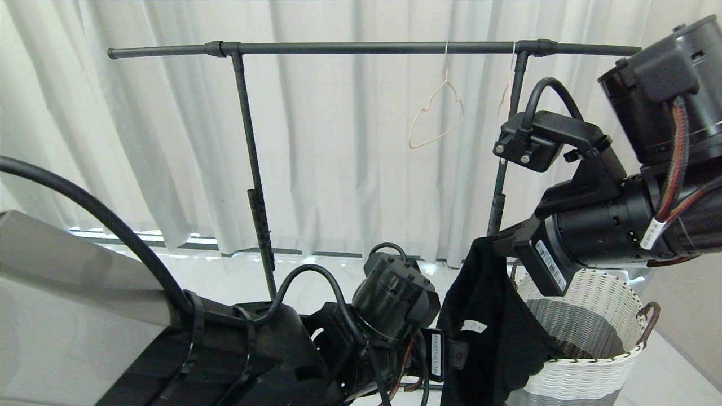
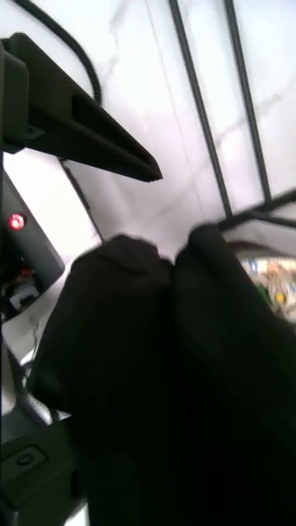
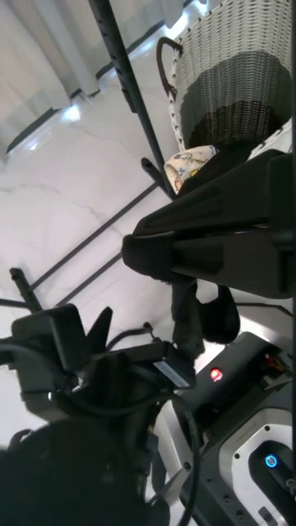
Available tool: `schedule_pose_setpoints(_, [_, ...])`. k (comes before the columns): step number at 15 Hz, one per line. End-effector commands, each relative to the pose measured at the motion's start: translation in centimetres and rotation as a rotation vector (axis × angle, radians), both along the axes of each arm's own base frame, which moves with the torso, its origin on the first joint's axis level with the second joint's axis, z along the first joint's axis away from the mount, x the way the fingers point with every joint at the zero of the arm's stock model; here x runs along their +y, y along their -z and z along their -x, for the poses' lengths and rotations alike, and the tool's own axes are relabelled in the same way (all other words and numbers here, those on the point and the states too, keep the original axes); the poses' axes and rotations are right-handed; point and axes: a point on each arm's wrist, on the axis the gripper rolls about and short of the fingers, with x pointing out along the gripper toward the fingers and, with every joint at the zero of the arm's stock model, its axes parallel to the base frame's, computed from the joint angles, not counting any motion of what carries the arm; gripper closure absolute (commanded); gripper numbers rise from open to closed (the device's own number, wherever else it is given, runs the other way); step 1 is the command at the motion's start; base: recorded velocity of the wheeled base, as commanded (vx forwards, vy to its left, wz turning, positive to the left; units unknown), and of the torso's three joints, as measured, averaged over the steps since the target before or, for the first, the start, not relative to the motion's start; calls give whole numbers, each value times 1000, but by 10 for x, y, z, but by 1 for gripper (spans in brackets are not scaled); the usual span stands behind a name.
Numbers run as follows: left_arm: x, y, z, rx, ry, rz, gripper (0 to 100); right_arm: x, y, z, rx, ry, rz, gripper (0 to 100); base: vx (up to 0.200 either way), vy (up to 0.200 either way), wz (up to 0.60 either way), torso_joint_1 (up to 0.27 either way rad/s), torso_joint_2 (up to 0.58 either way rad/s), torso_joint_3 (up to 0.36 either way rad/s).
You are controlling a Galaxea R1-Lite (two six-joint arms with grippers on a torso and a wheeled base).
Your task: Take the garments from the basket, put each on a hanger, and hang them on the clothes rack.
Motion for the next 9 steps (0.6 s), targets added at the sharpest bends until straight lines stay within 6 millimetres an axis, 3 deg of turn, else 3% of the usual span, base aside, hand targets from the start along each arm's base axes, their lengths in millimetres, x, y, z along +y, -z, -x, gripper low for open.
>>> schedule_pose_setpoints(1, [6, 11, 4, 20, -13, -44, 0, -1, -1, 1, -4, 0, -5, 100, 0, 0, 0, 0, 0, 0])
schedule_pose_setpoints(7, [11, 18, 9, 24, -30, -84, 0, -3, -2, 0, -7, 8, -5, 100, 0, 0, 0, 0, 0, 0])
schedule_pose_setpoints(8, [11, 20, 9, 27, -29, -87, 100, -3, -2, 0, -7, 8, -5, 100, 0, 0, 0, 0, 0, 0])
schedule_pose_setpoints(9, [12, 20, 10, 29, -30, -92, 100, -3, -2, 1, -7, 8, -5, 100, 0, 0, 0, 0, 0, 0])
